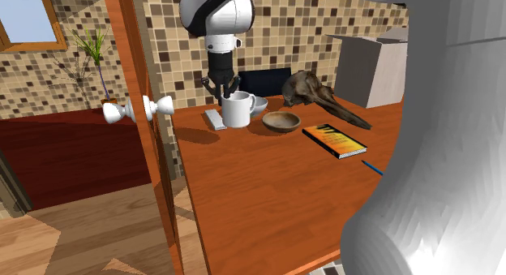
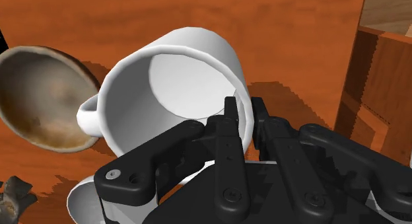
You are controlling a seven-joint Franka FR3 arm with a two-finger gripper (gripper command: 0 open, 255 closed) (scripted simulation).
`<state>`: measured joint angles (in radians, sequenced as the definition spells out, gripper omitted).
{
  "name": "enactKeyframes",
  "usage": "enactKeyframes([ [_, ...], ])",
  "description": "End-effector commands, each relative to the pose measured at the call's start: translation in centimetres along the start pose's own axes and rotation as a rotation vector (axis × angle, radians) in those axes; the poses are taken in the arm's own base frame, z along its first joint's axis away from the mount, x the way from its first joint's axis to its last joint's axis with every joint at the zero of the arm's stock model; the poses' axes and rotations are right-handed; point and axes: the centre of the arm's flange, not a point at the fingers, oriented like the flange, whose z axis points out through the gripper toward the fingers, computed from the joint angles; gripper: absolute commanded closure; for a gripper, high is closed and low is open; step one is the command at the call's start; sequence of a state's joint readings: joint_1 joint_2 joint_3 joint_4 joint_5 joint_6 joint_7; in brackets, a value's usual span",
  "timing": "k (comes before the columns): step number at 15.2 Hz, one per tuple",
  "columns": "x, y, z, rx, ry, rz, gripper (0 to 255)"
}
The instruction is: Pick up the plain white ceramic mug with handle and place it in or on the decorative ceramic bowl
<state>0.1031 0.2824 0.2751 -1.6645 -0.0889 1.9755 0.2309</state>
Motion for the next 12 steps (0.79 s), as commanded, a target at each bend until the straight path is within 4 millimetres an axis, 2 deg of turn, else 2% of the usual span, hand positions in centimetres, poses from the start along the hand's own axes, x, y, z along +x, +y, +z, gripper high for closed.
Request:
enactKeyframes([
  [1,0.1,0.1,-1.1,0.000,0.000,0.000,255],
  [5,0.2,0.1,-3.2,0.000,0.000,0.000,255],
  [12,2.8,8.8,-4.6,0.000,0.000,0.000,255],
])
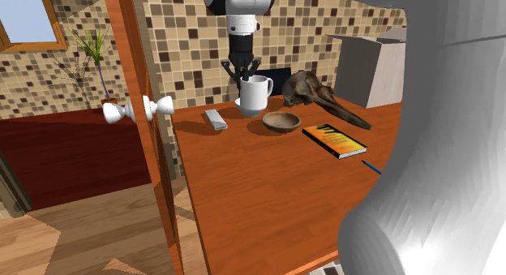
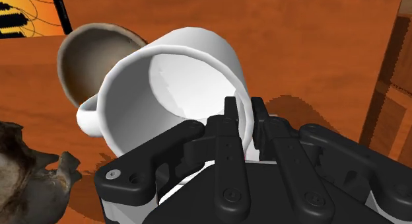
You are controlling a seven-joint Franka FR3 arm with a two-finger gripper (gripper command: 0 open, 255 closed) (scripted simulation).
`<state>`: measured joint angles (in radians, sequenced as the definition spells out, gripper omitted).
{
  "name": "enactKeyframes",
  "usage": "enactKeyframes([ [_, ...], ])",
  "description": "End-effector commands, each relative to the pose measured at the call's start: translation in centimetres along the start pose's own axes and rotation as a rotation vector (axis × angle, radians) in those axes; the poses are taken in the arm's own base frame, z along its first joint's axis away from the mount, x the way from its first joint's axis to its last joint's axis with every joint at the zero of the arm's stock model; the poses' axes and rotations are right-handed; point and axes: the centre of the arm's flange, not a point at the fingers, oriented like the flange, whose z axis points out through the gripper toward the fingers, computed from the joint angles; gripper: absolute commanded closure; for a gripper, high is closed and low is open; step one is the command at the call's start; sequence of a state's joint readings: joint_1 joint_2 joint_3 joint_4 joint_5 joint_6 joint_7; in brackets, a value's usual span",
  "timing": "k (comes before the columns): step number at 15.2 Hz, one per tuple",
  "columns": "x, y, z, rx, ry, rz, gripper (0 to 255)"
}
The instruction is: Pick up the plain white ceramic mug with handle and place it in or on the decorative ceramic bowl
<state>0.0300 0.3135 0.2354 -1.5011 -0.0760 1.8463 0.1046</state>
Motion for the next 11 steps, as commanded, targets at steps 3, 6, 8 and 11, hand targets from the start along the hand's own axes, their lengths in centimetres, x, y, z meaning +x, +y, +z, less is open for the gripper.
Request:
enactKeyframes([
  [3,1.5,5.1,-0.7,0.000,0.000,-0.001,255],
  [6,2.6,8.9,-1.3,0.000,0.000,-0.001,255],
  [8,3.4,11.4,-1.7,0.000,0.000,-0.001,255],
  [11,4.4,14.8,-2.2,0.000,0.000,-0.001,255],
])
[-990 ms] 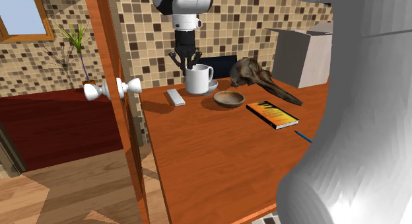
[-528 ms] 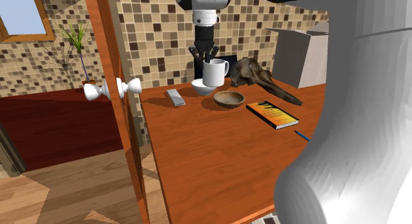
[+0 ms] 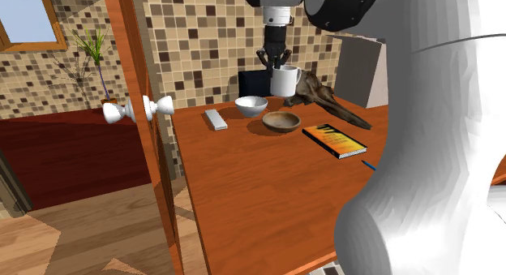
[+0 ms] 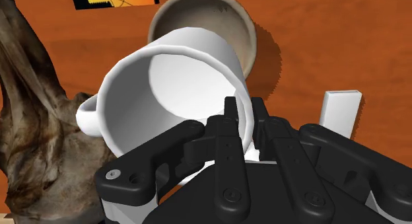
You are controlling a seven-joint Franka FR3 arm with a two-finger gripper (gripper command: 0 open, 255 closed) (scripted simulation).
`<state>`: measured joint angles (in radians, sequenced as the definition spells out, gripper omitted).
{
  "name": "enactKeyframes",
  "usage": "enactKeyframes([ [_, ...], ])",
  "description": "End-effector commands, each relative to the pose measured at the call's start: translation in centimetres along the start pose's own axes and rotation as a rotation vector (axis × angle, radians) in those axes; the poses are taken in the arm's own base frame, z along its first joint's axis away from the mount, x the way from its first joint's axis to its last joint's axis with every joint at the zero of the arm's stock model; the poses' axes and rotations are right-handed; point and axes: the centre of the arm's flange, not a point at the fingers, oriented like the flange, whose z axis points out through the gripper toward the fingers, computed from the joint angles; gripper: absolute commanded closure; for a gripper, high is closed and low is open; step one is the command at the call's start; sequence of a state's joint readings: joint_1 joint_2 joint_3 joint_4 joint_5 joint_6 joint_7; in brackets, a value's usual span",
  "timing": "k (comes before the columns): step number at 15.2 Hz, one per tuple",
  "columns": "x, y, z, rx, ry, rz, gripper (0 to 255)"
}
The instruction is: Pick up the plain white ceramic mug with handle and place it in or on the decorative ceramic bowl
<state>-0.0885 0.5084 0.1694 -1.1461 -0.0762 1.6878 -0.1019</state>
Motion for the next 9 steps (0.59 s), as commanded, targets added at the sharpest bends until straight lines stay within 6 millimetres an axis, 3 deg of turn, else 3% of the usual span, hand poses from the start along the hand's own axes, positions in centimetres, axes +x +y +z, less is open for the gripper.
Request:
enactKeyframes([
  [1,0.1,1.0,0.4,0.000,0.001,-0.001,255],
  [9,0.0,1.1,4.6,0.000,0.001,-0.001,255],
])
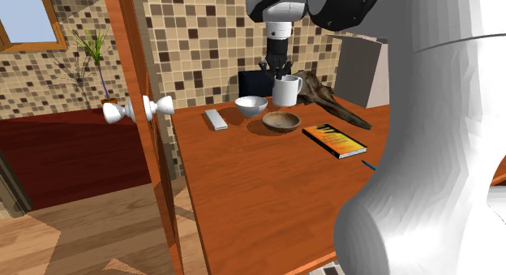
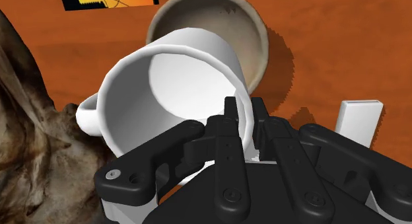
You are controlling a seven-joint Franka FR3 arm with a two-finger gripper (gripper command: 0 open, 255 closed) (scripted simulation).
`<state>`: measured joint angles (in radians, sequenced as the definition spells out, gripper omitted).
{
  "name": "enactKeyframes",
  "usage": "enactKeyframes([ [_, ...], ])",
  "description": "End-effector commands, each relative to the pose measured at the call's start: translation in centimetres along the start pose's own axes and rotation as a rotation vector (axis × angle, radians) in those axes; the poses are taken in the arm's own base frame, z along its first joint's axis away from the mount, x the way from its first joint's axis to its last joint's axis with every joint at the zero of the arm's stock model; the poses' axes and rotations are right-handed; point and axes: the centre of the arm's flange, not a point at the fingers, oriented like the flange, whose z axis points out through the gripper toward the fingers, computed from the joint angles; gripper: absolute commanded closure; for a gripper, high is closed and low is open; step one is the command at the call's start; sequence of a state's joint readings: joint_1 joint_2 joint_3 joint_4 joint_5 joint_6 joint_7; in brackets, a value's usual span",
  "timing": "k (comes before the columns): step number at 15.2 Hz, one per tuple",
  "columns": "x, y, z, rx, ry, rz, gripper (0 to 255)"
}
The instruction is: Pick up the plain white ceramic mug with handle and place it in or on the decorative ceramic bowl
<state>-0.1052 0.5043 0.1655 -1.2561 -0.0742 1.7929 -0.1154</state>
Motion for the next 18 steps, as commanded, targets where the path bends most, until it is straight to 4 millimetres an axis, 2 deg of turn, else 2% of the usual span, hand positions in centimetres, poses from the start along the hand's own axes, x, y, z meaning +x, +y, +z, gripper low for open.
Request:
enactKeyframes([
  [1,0.0,0.1,1.1,0.000,0.001,0.000,255],
  [11,-0.2,0.1,6.5,0.000,0.001,0.000,255],
  [18,-0.2,0.1,6.5,0.000,0.001,0.000,255],
])
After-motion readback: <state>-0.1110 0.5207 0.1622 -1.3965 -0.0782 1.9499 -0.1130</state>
